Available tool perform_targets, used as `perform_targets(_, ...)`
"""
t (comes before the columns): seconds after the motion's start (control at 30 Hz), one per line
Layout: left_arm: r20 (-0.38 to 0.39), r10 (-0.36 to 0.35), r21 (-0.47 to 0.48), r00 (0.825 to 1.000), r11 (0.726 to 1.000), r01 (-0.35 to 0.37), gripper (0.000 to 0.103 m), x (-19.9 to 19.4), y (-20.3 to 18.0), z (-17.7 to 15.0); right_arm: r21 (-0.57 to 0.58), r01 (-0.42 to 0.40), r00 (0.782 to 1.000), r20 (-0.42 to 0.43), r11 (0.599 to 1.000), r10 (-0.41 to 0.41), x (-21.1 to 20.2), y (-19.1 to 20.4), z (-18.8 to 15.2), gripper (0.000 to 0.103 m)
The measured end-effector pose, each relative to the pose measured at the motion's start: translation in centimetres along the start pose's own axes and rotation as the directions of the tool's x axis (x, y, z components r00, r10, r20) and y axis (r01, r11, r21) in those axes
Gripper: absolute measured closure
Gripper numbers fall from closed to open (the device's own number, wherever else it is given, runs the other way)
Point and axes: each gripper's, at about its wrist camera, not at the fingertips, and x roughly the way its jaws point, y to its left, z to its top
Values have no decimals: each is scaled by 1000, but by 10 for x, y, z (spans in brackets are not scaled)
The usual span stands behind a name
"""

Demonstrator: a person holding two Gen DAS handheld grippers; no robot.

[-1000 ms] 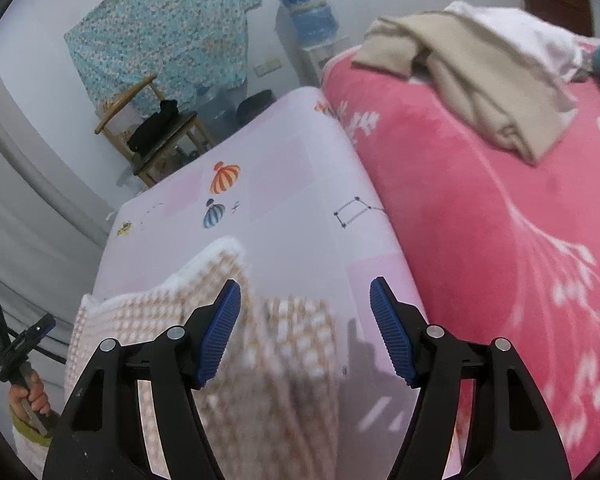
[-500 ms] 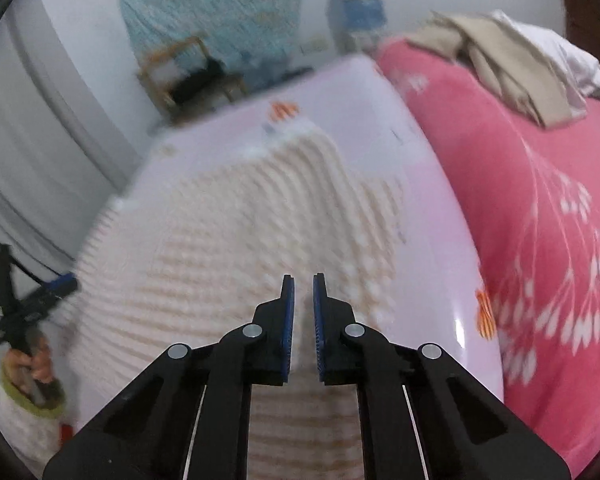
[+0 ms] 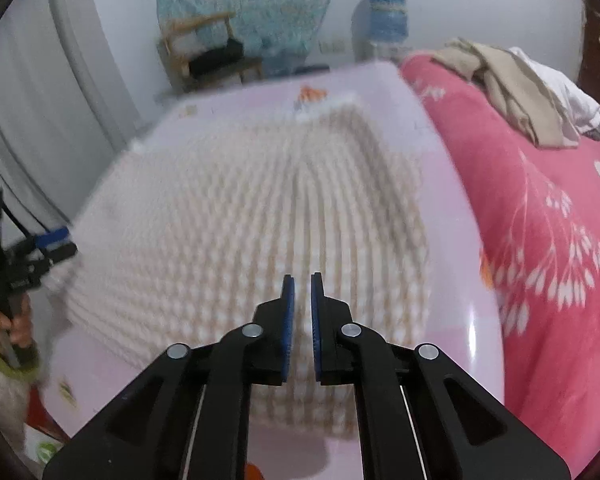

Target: Fold large clothes

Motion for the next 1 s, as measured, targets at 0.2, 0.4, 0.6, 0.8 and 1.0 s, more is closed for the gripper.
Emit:
perform_targets(0.2, 13, 25, -42, 1000, 999, -24, 24, -4, 6, -2, 187, -26, 998, -53, 982, 36, 5, -32, -9, 92)
perform_targets(0.4, 96, -66, 63, 993, 996, 60, 24, -27, -45, 2, 26, -127, 990, 60, 992, 126, -31, 30, -7, 80)
perform_targets(0.6, -31, 20, 180, 999, 984, -14, 23, 29, -85, -20, -45, -104, 994, -47, 994, 102, 27, 68, -22, 78)
perform_targets(0.8, 51, -43, 173, 998, 984, 33, 23, -4, -88, -25, -76, -140, 989, 26, 987, 143, -12, 76, -17, 76)
perform_targets(1.0, -24, 9, 144, 1000, 990, -5, 22, 24, -85, -42, -141, -95, 995, -13, 985, 94, 18, 90, -29, 75)
